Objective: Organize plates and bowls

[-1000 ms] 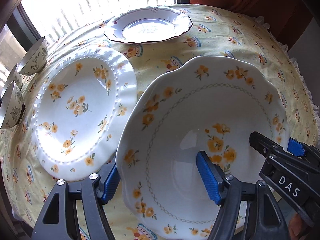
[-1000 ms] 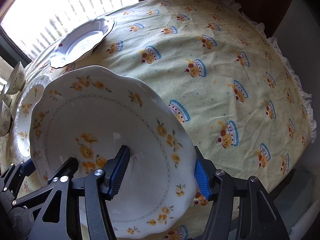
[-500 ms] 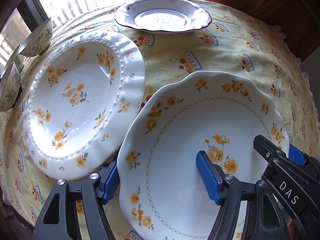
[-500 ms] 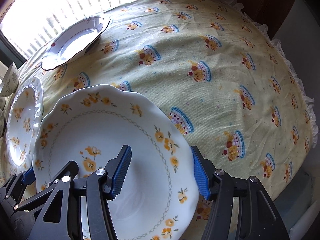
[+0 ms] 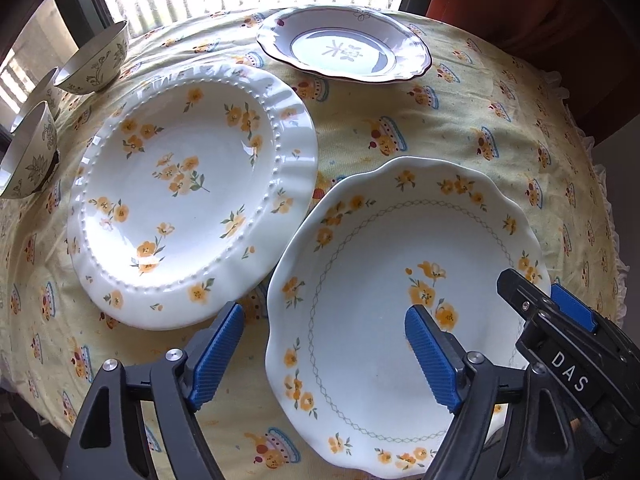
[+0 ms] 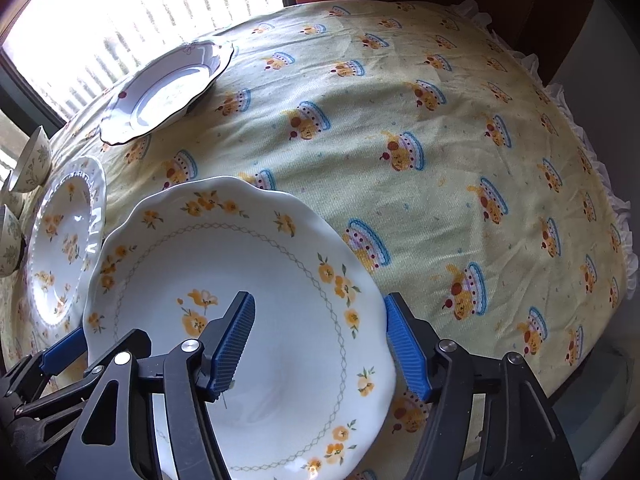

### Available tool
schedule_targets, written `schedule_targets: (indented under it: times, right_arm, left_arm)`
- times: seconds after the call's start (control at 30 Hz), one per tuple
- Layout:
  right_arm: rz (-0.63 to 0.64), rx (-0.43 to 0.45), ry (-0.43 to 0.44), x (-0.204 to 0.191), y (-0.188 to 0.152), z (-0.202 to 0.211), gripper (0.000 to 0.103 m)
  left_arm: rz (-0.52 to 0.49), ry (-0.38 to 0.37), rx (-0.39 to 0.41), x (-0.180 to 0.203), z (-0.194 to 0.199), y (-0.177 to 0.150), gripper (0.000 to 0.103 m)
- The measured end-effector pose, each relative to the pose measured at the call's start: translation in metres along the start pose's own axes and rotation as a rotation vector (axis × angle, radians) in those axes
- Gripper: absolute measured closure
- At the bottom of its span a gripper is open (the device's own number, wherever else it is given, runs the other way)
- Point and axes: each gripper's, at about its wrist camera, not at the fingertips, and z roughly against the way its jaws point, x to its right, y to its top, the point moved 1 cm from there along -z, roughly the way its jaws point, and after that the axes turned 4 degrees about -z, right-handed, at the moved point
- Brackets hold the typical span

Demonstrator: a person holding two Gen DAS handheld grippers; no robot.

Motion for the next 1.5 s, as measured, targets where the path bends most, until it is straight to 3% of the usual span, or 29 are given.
schedule_targets:
  times: [0.3,0.83,1.03,1.5]
  right_arm:
    - [0.071,0.051,0.022,-0.032,-0.002,0.034,0.032]
    - [0.151,0.122,0.075,-0.126,0.013,0.047,0.032]
    - [0.141,0.118,0.116,-0.154,0.027,0.036,0.032]
    - [0.139,0.053,0.085,-0.197,0.047,-0.018,0.035]
  left_arm:
    - [0.022,0.01,0.029,-0.036,0.033,-0.001,0.016]
    - [0.049,0.048,0.089,-0.119,0.041,0.036,0.018]
    - [0.029,0.048,0.104,-0.137,0.034,0.055,0.018]
    - [0.042,0.103,0.082,-0.166,-0.008,0.079,0.021]
